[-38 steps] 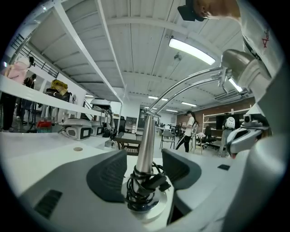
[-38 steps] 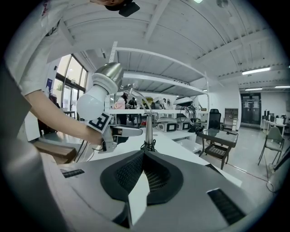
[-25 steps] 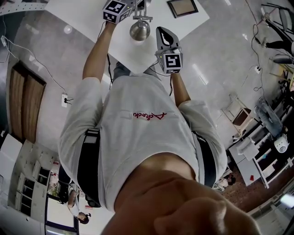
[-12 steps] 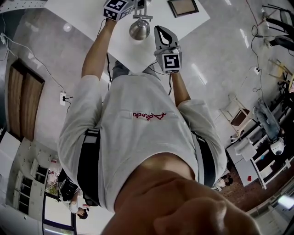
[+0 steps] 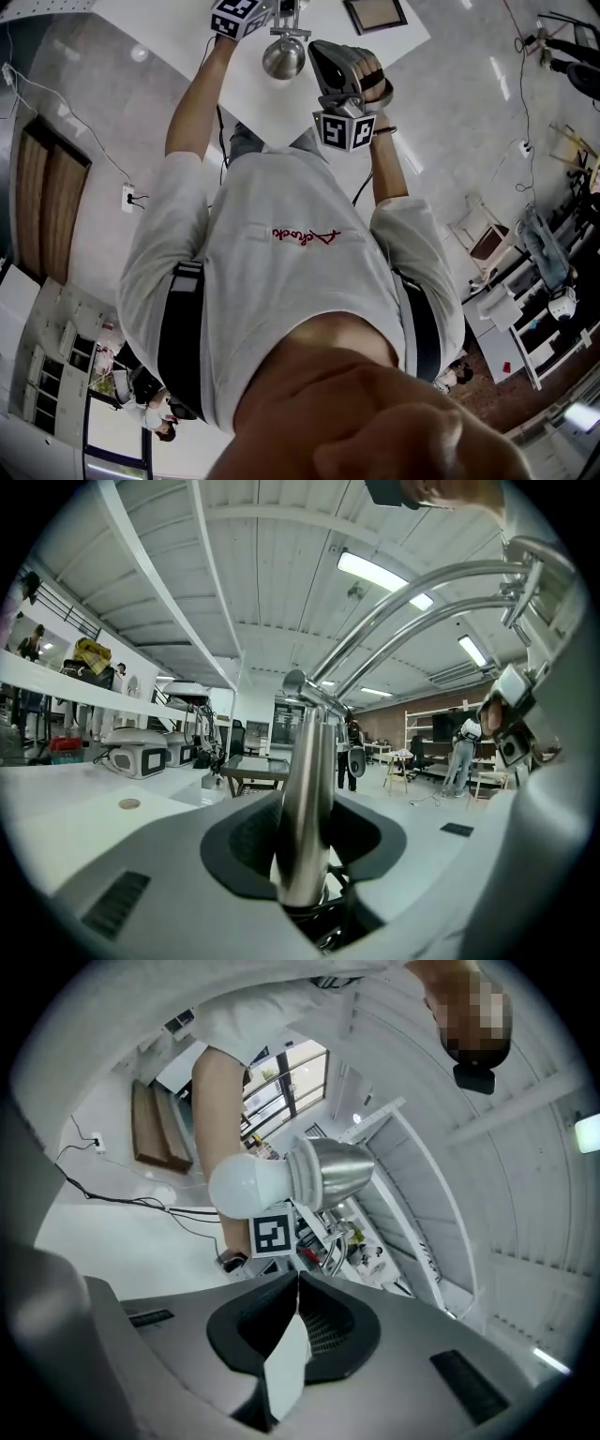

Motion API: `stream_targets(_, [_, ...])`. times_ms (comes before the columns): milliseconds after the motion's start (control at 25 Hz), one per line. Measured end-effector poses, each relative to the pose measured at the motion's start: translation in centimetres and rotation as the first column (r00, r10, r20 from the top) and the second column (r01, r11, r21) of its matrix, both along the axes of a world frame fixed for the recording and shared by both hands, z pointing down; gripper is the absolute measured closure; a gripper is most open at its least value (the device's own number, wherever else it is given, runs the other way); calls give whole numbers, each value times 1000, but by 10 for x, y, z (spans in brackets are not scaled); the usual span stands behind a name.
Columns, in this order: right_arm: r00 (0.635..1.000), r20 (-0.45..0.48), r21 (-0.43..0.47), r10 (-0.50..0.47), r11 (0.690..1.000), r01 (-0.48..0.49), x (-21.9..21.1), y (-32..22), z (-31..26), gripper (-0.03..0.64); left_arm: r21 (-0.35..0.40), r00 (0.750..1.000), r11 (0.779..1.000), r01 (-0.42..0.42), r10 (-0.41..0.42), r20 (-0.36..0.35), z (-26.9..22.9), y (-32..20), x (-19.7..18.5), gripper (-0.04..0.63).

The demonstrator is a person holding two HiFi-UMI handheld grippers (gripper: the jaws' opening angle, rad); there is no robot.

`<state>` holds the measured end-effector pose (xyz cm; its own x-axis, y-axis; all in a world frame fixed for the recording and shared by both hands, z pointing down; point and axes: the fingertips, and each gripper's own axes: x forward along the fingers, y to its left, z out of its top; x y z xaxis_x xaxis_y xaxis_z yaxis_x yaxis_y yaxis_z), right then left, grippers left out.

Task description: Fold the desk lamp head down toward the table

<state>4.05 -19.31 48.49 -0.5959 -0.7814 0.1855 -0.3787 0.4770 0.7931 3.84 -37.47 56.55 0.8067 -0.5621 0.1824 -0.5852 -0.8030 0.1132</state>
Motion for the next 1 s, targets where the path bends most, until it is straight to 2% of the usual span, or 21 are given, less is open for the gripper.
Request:
stream_targets(40, [1000, 6, 7, -9, 1000, 9, 0, -3, -5, 567, 0, 1000, 1000, 0, 0, -1, 0, 0, 0, 439])
stream_targets(120, [999, 2, 10, -35, 999, 35, -4, -9, -10, 412, 0, 1000, 1000, 2, -2, -1, -1, 0, 0, 438])
stream_targets(160, [999, -8, 22, -51, 998, 51, -6, -12, -13, 408, -1, 1000, 1000, 3, -3, -1, -1, 0, 0, 437])
stream_targets(360, [989, -50, 117, -142, 982, 148, -25, -24, -35, 402, 1, 1000, 1000, 9, -9, 2, -1, -1, -1, 438])
stream_targets(600, [962, -129, 185, -241, 947, 262, -42, -27, -43, 402, -5, 1000, 1000, 7, -7, 4, 0, 1, 3, 438])
stream_targets(640, [959, -137, 199, -248, 942, 272, -44, -27, -45, 402, -5, 1000, 1000, 6, -6, 5, -1, 1, 3, 439])
stream_targets(840, [950, -168, 241, -264, 923, 300, -51, -26, -44, 492, -11, 1000, 1000, 1, -1, 5, 2, 1, 1, 438])
stream_targets(1000, [948, -186, 258, -260, 918, 302, -50, -26, -44, 491, -15, 1000, 1000, -4, 4, 5, 2, 1, 3, 437])
